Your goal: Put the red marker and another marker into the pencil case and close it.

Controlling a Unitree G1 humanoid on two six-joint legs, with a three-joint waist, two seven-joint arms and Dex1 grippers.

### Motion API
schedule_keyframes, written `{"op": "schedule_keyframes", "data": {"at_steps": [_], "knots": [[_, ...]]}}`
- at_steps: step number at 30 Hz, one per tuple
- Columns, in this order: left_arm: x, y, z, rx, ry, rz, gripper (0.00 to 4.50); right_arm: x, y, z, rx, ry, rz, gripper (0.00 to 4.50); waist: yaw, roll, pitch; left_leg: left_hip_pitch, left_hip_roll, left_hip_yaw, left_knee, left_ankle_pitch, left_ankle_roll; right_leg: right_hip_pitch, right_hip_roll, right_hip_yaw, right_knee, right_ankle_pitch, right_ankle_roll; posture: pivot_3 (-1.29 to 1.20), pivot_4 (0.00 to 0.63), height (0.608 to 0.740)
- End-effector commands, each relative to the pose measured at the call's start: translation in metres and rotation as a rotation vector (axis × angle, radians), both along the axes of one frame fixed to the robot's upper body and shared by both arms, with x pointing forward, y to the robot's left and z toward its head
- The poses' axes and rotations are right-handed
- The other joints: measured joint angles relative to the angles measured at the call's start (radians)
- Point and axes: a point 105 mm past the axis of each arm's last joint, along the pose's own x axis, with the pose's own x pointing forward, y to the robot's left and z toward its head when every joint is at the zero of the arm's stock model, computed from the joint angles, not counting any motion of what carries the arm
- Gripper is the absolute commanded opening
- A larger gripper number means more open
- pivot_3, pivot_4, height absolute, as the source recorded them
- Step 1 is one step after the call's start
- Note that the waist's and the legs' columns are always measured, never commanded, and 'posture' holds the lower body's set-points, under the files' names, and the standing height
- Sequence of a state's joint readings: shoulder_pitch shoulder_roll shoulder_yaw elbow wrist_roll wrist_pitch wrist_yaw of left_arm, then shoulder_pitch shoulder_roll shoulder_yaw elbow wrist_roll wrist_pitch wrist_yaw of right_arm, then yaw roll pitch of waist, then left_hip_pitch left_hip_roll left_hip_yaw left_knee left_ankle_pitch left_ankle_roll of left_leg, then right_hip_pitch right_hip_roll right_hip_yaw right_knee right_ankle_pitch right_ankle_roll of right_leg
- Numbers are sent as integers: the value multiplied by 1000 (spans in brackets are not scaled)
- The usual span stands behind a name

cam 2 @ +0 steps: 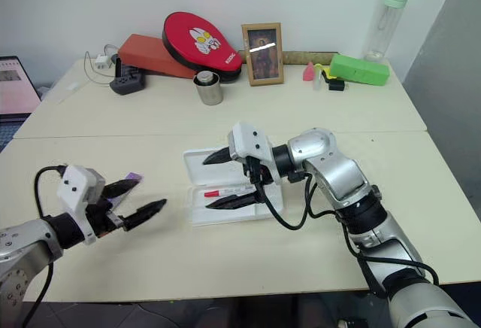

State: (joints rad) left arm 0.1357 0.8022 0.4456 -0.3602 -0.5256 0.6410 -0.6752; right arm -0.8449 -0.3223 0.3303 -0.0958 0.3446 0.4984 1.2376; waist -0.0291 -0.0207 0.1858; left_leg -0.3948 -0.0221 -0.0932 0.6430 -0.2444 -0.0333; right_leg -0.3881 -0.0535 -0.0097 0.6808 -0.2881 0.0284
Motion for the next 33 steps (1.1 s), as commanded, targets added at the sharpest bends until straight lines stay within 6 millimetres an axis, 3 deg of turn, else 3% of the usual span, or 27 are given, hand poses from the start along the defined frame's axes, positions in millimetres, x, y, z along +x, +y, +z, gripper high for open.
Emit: {"op": "schedule_keyframes", "data": {"at_steps": [1, 8, 12, 19, 33], "knots": [[10, 46, 10, 60, -45, 161, 4500, -8, -9, 16, 52, 12, -1, 4449, 0, 0, 0, 0, 0, 0, 0, 0, 0, 0, 0, 0, 0, 0, 0, 0, 150, 740], [23, 80, -9, 46, 23, 240, 4500, -10, -13, 14, 49, 24, -39, 4449, 0, 0, 0, -1, 0, 0, 0, 0, 0, -1, -1, 0, 0, 0, 0, 0, 150, 740], [27, 80, -28, 55, 110, 204, 4500, -9, -14, 14, 57, 22, -66, 4449, 0, 0, 0, -1, 0, 0, 0, 0, 0, -1, -1, 0, 0, 0, 0, 0, 150, 740], [32, 69, -42, 53, 199, 148, 4500, -7, -17, 16, 69, 23, -106, 4449, 0, 0, 0, -1, 0, -1, 0, 0, 0, -1, -1, 0, 0, 0, 0, 0, 150, 740], [27, 67, -50, 61, 239, 131, 1755, -4, -17, 16, 69, 30, -122, 4500, -1, 0, 0, -1, 0, -1, 0, 0, 0, -1, -1, 0, 0, 0, 0, 0, 150, 740]]}}
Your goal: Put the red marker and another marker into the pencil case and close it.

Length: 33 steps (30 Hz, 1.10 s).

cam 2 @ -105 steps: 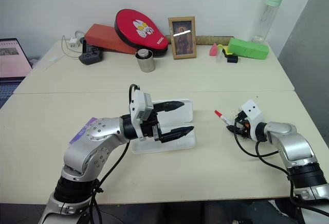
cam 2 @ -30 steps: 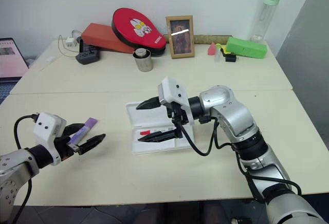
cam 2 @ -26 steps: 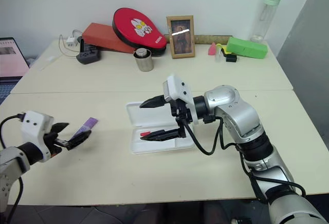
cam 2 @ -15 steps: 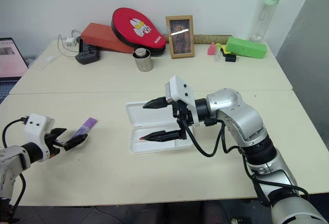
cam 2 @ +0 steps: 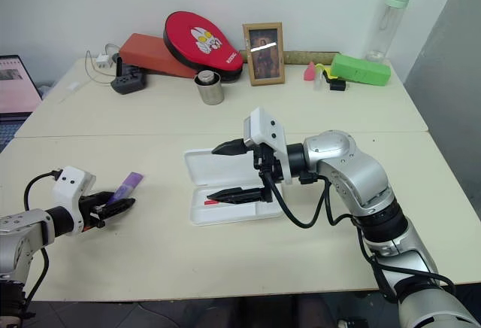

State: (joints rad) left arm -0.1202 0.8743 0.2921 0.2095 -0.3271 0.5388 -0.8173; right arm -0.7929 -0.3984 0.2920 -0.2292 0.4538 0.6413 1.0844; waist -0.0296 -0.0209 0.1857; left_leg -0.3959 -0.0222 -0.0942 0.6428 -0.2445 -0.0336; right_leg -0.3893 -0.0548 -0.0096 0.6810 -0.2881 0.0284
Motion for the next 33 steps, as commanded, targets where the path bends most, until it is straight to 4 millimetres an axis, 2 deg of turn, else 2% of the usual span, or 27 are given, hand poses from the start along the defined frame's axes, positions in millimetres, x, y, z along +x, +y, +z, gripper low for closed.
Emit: {"op": "schedule_keyframes", "data": {"at_steps": [1, 3, 5, 7, 9, 11, 13, 16, 19, 24, 28, 33], "knots": [[-5, 5, -5, 27, 35, 9, 1578, -4, -2, 11, 32, -39, 10, 4500, 0, 0, 0, 0, 0, 0, 0, 0, 0, 0, 0, 0, 0, 0, 0, 0, 150, 740], [-5, 5, -5, 28, 34, 13, 1224, -3, -3, 11, 31, -39, 8, 4500, 0, 0, 0, 0, 0, 0, 0, 0, 0, 0, 0, 0, 0, 0, 0, 0, 150, 740], [-5, 6, -3, 37, 26, 18, 1182, -2, -4, 12, 31, -39, 6, 4500, 0, 0, 0, 0, 0, 0, 0, 0, 0, 0, 0, 0, 0, 0, 0, 0, 150, 740], [-2, -3, 11, 42, -19, -25, 1182, -3, -11, 8, 21, -31, 0, 4500, 0, 0, 0, 0, 0, 0, 0, 0, 0, 0, 0, 0, 0, 0, 0, 0, 150, 740], [-12, -49, 43, 114, -139, -336, 1182, -6, -33, -4, -22, 6, -15, 4500, 0, 0, 0, -1, 0, 0, 0, 0, 0, 0, 0, 0, -1, 0, 0, 0, 150, 740], [-35, -97, 59, 68, -167, -607, 1182, -8, -49, -14, -68, 30, -37, 4500, 5, -3, -1, -4, 1, -2, 0, 0, -1, -1, -1, 0, -2, 0, 0, 0, 150, 740], [-44, -116, 62, 31, -145, -687, 1182, -6, -58, -19, -86, 37, -70, 4500, 14, -2, 0, -4, -1, -2, 1, -3, -5, 0, -3, 1, -4, 0, 0, 0, 150, 740], [-43, -148, 56, 70, -124, -810, 1182, 3, -77, -24, -96, 41, -173, 4500, 14, 0, 1, -3, -1, 0, 1, -3, -5, 0, -4, 1, -3, 0, 0, 0, 150, 740], [-39, -170, 52, 77, -114, -886, 1182, 7, -88, -23, -94, 37, -231, 4500, 12, 1, 1, -2, 0, -1, 1, -3, -4, 1, 0, 0, -1, 0, 0, 0, 150, 740], [-31, -181, 41, 112, -82, -954, 1182, 7, -95, -21, -93, 27, -288, 4500, -4, 1, 1, -1, 1, 3, 1, -3, -4, 1, 4, 0, 0, 0, 0, 0, 150, 740], [-16, -188, 23, 168, -47, -1019, 1182, 5, -105, -20, -96, 19, -352, 4500, 2, 2, 1, -2, 1, 5, 1, -3, -4, 0, 6, -1, 0, 0, 0, 0, 150, 740], [-10, -194, 21, 164, -45, -1067, 1182, -1, -108, -20, -88, 20, -387, 4500, 3, 1, 2, -3, 0, 8, 2, -3, -4, 1, 5, 0, -1, 0, 0, 0, 150, 740]]}}
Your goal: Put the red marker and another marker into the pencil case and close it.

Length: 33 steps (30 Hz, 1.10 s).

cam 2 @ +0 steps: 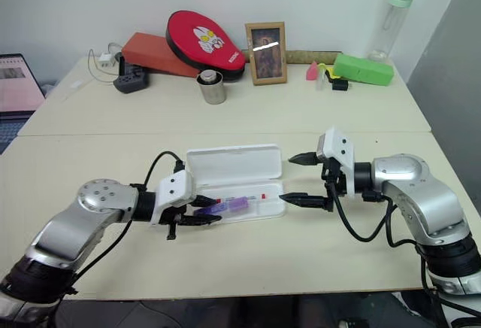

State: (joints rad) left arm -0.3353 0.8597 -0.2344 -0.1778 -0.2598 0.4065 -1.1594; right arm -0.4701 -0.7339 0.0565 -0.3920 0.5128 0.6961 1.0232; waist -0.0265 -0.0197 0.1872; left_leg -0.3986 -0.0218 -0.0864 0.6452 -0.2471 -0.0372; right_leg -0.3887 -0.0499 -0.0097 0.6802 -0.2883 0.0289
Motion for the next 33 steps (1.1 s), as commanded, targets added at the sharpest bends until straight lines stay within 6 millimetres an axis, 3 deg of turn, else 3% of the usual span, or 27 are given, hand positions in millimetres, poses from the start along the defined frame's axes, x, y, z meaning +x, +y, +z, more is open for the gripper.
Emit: {"op": "schedule_keyframes", "data": {"at_steps": [1, 10, 30, 32, 33], "knots": [[7, -6, 8, 11, -52, -57, 1182, -8, -3, 12, 16, -47, -19, 4500, 0, 0, 0, 0, 0, 0, 0, 0, 0, 0, 0, 0, 0, 0, 0, 0, 150, 740], [17, -11, 11, 33, -80, -106, 1182, -11, -2, 12, 31, -50, -53, 4500, -3, 0, 0, 0, 0, 0, 0, 0, 0, 0, 1, -1, 1, 0, 0, 0, 150, 740], [14, 1, 4, 64, -24, -71, 1182, -8, -3, 12, 43, -55, -71, 4500, -3, 0, 0, 1, 0, 0, 0, 0, 0, 0, 1, 0, 1, 0, 0, 0, 150, 740], [14, 1, 4, 62, -24, -70, 1897, -8, -3, 12, 43, -54, -71, 4500, -3, 0, 0, 1, 0, 0, 0, 0, 0, 0, 1, 0, 1, 0, 0, 0, 150, 740], [14, 0, 5, 60, -23, -71, 2016, -8, -3, 12, 42, -54, -70, 4500, -3, 0, 0, 1, 0, 0, 0, 0, 0, 0, 1, 0, 1, 0, 0, 0, 150, 740]]}}
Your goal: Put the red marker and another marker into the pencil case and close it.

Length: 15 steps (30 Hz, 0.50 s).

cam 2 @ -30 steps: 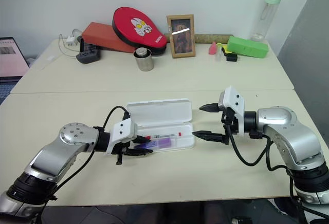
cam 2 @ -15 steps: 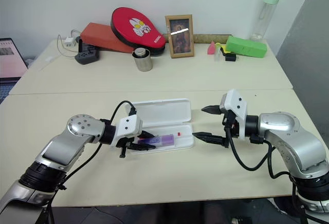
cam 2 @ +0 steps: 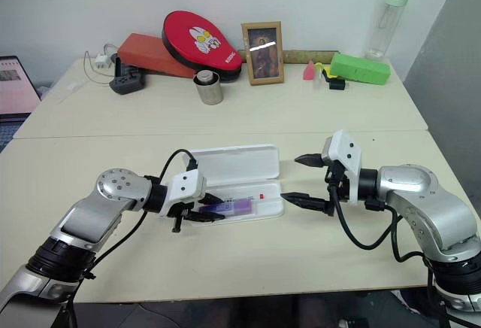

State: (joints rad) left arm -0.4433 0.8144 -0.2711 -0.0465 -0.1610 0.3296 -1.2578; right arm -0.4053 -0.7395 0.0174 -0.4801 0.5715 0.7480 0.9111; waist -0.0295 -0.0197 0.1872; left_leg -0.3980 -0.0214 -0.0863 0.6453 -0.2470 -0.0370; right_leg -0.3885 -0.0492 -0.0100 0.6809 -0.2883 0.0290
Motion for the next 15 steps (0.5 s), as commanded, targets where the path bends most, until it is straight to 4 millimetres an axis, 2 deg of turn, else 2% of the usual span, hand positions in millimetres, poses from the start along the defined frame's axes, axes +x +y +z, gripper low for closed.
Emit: {"op": "schedule_keyframes", "data": {"at_steps": [1, 2, 6, 11, 12, 15], "knots": [[-2, 0, 5, -1, -3, -3, 2255, -1, -1, 12, 7, -61, 4, 4500, 0, 0, 0, 0, 0, 0, 0, 0, 0, 0, 0, 0, 0, 0, 0, 0, 150, 740], [-2, 0, 5, -3, -3, -2, 2597, -1, -1, 13, 7, -61, 4, 4500, 0, 0, 0, 0, 0, 0, 0, 0, 0, 0, 0, 0, 0, 0, 0, 0, 150, 740], [-1, -1, 6, -6, -3, -3, 3447, 0, -1, 13, 6, -63, 5, 4500, 0, 0, 0, 0, 0, 0, 0, 0, 0, 0, 0, 0, 0, 0, 0, 0, 150, 740], [-3, -5, 11, -30, -2, -6, 4347, 1, -1, 13, 7, -65, 4, 4500, 0, 0, 0, 0, 0, 0, 0, 0, 0, 0, 0, 0, 0, 0, 0, 0, 150, 740], [-3, -5, 11, -33, -1, -6, 4471, 1, -1, 13, 8, -66, 3, 4500, 0, 0, 0, 0, 0, 0, 0, 0, 0, 0, 0, 0, 0, 0, 0, 0, 150, 740], [-1, -6, 13, -39, -14, 1, 4471, 2, -1, 15, 11, -73, -2, 4500, 0, 0, 0, 0, 0, 0, 0, 0, 0, 0, 0, 0, 0, 0, 0, 0, 150, 740]]}}
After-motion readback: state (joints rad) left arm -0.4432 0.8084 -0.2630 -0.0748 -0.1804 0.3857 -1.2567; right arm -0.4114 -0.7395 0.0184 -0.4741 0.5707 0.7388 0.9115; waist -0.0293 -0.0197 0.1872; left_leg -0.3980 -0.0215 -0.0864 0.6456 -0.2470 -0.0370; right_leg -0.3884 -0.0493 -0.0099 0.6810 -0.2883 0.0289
